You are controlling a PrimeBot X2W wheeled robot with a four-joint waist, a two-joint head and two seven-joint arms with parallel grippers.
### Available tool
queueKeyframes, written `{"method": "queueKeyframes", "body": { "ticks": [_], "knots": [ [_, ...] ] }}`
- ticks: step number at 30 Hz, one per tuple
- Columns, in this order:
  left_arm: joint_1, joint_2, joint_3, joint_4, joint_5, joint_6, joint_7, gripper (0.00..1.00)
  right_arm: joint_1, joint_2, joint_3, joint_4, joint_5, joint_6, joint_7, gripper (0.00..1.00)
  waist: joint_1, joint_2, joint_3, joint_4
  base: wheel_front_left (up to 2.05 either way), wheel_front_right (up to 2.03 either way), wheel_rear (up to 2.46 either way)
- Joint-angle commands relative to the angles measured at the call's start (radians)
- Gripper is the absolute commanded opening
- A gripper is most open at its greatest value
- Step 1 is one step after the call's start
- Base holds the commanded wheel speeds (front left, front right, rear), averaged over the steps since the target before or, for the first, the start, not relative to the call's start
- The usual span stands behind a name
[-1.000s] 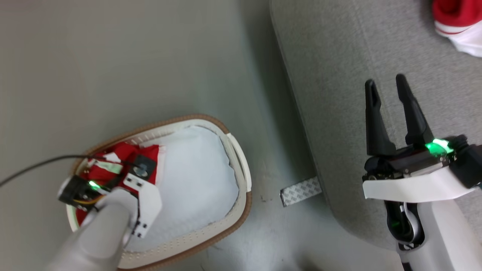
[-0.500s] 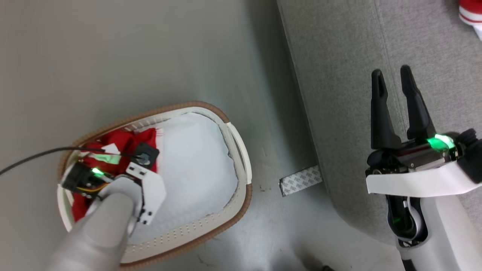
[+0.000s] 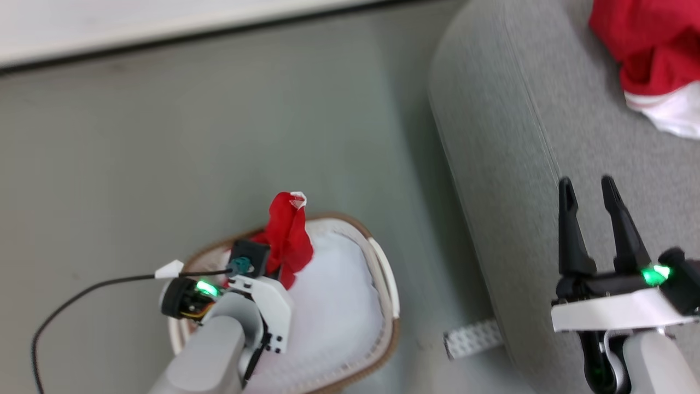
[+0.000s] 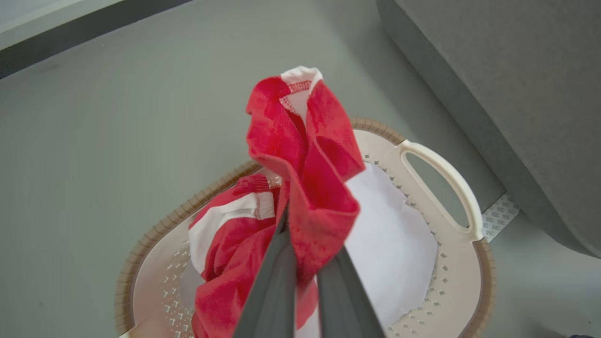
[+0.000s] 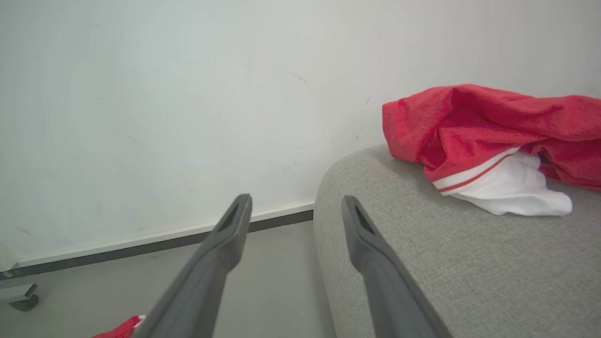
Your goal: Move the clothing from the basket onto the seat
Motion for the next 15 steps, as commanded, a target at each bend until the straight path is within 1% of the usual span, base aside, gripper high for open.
{"method": "queueKeyframes", "body": {
  "ticks": [1,4,8,15],
  "knots": [
    [0.02,-0.006,0.003,-0.007,-0.012,-0.003,-0.01,0.0,0.024,-0.004,-0.008,0.007,-0.013,-0.002,-0.002,1.0,0.0,0.0,-0.132,0.093,0.0,0.0,0.0],
    [0.044,-0.026,0.007,-0.036,-0.041,-0.01,-0.028,0.0,0.066,-0.003,-0.03,0.027,-0.036,-0.002,-0.002,1.0,0.0,0.0,-0.216,0.137,0.0,0.0,0.0],
    [0.063,-0.04,0.005,-0.092,-0.055,-0.001,-0.039,0.0,0.114,-0.004,-0.044,0.044,-0.065,-0.003,-0.002,1.0,0.0,0.0,-0.305,0.181,0.0,0.0,0.0],
    [0.096,-0.05,0.021,-0.222,-0.097,0.023,-0.04,0.0,0.19,-0.007,-0.037,0.065,-0.095,-0.002,-0.002,1.0,0.0,0.0,-0.425,0.225,0.0,0.0,0.0]
  ]
}}
